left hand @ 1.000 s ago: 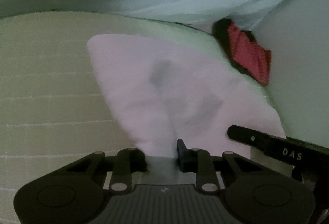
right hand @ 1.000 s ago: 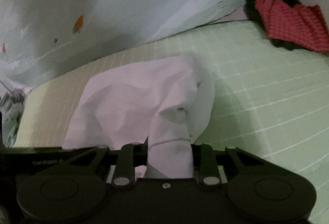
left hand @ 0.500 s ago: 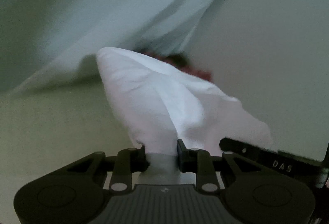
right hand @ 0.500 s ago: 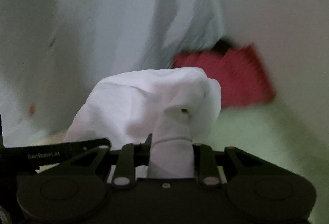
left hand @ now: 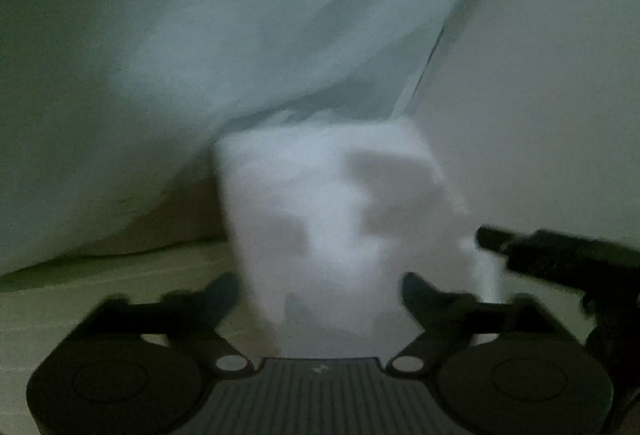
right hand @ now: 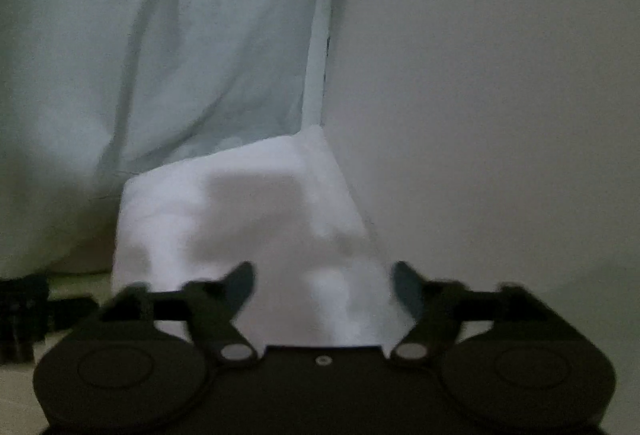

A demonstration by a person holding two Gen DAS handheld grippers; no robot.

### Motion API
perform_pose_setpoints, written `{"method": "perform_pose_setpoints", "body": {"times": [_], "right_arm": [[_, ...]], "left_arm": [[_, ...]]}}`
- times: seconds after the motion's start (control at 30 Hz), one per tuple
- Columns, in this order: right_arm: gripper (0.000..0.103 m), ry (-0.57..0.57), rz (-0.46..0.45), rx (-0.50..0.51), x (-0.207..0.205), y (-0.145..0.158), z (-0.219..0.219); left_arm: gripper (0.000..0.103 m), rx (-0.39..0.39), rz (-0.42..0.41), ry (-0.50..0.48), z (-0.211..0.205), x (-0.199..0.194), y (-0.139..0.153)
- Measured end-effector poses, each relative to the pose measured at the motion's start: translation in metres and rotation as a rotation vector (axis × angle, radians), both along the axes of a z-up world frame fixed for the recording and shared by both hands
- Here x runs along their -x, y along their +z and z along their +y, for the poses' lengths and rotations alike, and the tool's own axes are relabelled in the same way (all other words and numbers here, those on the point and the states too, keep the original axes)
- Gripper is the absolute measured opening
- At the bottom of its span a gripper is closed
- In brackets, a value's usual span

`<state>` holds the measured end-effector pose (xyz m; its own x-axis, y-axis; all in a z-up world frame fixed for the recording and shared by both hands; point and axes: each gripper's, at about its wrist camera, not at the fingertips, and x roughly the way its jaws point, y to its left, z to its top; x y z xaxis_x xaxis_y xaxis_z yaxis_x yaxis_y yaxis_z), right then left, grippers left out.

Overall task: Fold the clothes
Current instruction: 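Grasp the folded shirt with both grippers and carry it toward the wall corner, then set the folded shirt down in the corner and open both grippers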

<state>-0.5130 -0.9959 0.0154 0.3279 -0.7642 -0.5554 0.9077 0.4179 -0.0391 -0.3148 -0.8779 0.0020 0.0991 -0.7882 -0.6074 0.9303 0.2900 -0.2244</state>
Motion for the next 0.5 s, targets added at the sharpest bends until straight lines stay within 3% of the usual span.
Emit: {"method": "perform_pose_setpoints", "body": {"times": [0.13, 0.2, 0.37, 0.5], "right_arm": [[0.089, -0.079, -0.087, -0.045, 0.016, -0.018, 0.041], [0.102, -0.120, -0.114, -0.063, 0.024, -0.023, 0.066], [0.103, -0.141, -0.111, -0.080, 0.044, -0.023, 0.136], [0.103, -0.158, -0.108, -0.094, 0.059, -0.024, 0.192]], "left_arm": [[0.093, -0.027, -0.071, -0.022, 0.042, 0.006, -0.007], [0.095, -0.027, -0.082, -0.034, 0.057, 0.006, -0.001], [0.098, -0.014, -0.132, -0.039, 0.103, 0.028, 0.015], [0.101, -0.010, -0.099, -0.025, 0.147, 0.047, 0.023]]}}
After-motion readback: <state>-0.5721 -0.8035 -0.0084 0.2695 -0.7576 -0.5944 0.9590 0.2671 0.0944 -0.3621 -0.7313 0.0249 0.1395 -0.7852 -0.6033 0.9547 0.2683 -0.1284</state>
